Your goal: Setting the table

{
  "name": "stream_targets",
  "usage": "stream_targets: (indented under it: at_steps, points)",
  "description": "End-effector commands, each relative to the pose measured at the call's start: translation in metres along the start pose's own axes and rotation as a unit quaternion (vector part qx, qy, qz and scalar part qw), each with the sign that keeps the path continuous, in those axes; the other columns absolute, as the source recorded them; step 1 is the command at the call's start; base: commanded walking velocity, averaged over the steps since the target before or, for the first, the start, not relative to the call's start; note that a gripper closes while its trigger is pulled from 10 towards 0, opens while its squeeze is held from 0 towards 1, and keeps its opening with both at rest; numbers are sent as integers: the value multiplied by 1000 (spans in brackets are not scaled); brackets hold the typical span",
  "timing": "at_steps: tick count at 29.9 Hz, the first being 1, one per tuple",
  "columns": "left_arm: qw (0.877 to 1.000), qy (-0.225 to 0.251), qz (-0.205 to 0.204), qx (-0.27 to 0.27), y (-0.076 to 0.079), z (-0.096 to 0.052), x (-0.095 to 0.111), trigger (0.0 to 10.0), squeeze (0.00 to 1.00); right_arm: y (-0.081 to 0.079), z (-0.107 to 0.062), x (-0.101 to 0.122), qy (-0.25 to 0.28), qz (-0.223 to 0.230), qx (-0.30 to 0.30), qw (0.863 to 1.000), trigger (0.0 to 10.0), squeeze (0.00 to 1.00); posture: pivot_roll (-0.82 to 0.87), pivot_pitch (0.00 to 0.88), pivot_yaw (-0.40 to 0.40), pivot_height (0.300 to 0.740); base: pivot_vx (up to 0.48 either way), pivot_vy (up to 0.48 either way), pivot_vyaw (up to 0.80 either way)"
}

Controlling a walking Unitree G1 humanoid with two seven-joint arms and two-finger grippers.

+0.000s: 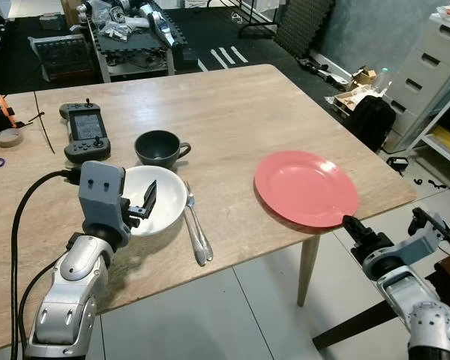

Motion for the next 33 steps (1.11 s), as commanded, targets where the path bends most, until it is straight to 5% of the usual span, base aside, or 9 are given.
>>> stream_targets:
  at_steps: [1, 11, 16, 17, 18, 19, 20, 33]
  points:
    - [1000, -5, -4, -7, 3, -2, -2, 10000, 0, 3, 0, -5, -8, 7, -5, 1000, 10000, 0, 58, 173, 22, 740, 0, 0, 0]
    - [1000, -6, -4, -7, 3, -2, -2, 10000, 0, -18, 5, -10, -17, 4, 37, 999, 10000, 0, 59, 170, 24, 740, 0, 0, 0]
    - [1000, -6, -3, -5, 2, -1, -2, 10000, 0, -14, 13, -44, -83, -13, 10, 996, 9137, 0, 68, 168, 22, 740, 0, 0, 0]
    - [1000, -6, -3, -5, 2, -1, -2, 10000, 0, -14, 14, -48, -86, -12, 7, 996, 8353, 0, 68, 168, 22, 740, 0, 0, 0]
    - [1000, -6, -3, -4, 1, -2, -2, 10000, 0, -15, 15, -51, -87, -13, 5, 996, 4510, 0, 71, 165, 21, 740, 0, 0, 0]
    - [1000, -6, -3, -4, 1, -2, -2, 10000, 0, -15, 15, -51, -87, -13, 5, 996, 4510, 0, 71, 165, 21, 740, 0, 0, 0]
    - [1000, -6, -2, -2, 1, -2, -2, 10000, 0, -14, 17, -53, -88, -10, -4, 996, 0, 0, 73, 163, 20, 740, 0, 0, 0]
    - [1000, -6, -3, -4, 2, -1, -3, 10000, 0, -27, 22, -28, -21, 16, 27, 999, 0, 0, 66, 158, 20, 740, 0, 0, 0]
Point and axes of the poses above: a point about 5 cm out from each wrist's last joint towards the gripper, its own z axis pointing out of the wrist towards the gripper, its own x axis along the axis of the wrist's last joint, y = z × x, the point moved 4 cm from there along z, pointing out of the wrist towards the gripper, and after that the axes turned 6 degrees about z, right-handed, at the moved point
